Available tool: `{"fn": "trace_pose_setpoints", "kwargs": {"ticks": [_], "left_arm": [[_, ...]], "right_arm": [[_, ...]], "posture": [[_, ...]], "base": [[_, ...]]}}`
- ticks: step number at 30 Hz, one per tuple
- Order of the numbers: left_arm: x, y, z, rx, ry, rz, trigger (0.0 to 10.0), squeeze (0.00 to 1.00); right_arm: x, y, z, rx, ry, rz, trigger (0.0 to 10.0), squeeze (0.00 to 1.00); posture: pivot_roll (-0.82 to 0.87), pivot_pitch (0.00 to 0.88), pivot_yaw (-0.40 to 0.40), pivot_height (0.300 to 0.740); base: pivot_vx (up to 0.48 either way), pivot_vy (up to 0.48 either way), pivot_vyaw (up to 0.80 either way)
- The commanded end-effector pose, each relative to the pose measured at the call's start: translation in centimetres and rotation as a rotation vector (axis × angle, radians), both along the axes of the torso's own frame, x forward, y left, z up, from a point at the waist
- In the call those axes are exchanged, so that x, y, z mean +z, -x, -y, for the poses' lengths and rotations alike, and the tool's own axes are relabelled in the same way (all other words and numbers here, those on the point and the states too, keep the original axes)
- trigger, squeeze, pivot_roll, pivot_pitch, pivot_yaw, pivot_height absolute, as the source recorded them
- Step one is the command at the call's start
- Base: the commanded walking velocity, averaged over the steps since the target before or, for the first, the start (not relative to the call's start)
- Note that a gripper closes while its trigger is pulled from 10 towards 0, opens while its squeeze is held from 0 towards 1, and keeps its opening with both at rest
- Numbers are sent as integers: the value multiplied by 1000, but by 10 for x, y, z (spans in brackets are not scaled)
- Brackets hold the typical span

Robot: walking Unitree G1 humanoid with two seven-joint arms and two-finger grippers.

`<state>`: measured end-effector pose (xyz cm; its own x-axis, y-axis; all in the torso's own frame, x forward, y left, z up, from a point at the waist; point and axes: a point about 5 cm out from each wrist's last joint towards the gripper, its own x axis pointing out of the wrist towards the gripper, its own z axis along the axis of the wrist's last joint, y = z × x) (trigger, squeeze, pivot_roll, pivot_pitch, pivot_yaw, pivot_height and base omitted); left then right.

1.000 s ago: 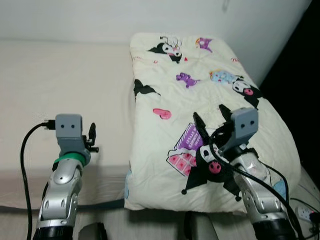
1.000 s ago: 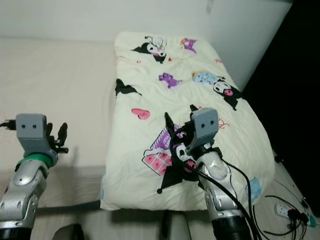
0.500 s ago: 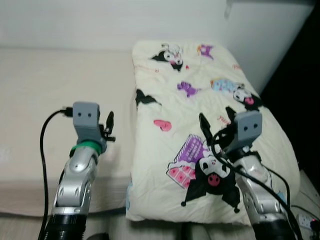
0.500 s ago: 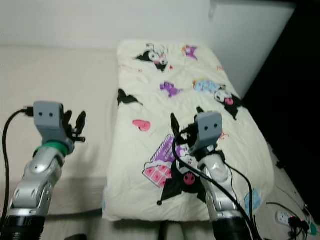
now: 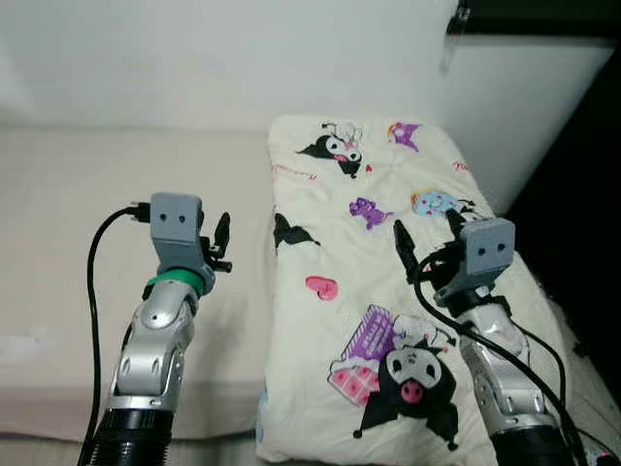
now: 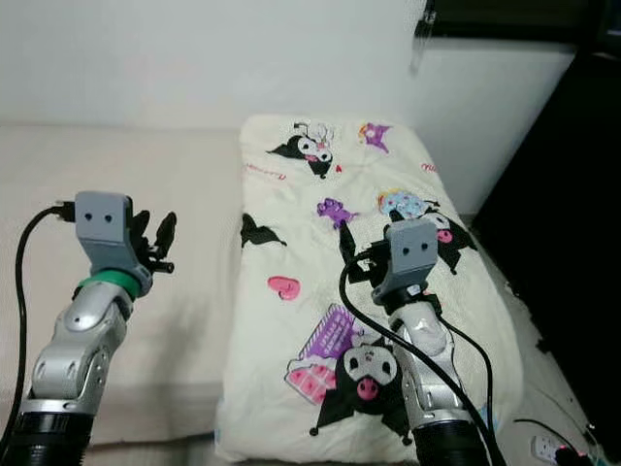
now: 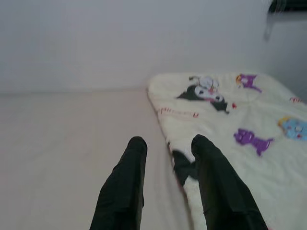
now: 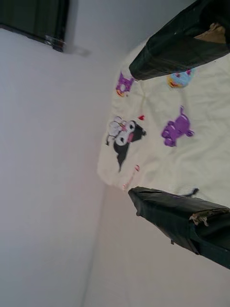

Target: Clean up the room

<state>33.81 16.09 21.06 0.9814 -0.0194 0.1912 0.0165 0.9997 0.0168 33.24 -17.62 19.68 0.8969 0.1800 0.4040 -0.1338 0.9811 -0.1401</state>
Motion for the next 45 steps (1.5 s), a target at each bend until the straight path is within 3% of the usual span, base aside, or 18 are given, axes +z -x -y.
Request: {"fn": "trace_pose_setpoints", "kwargs": {"ticks": [1,45], "left_arm": [[-2,-1,4,-21,2,-6,10000,0],[-7,-4,10,-40,-39,-24,10000,0]], "right_arm": [[-3,0,4,-25,2,-3,10000,0],[-13,-1,6,-56,-11,-16,10000,0]], "posture": [[-123,51,41,732],[-130,45,56,740]], "base": [[0,0,0],[0,0,0]]}}
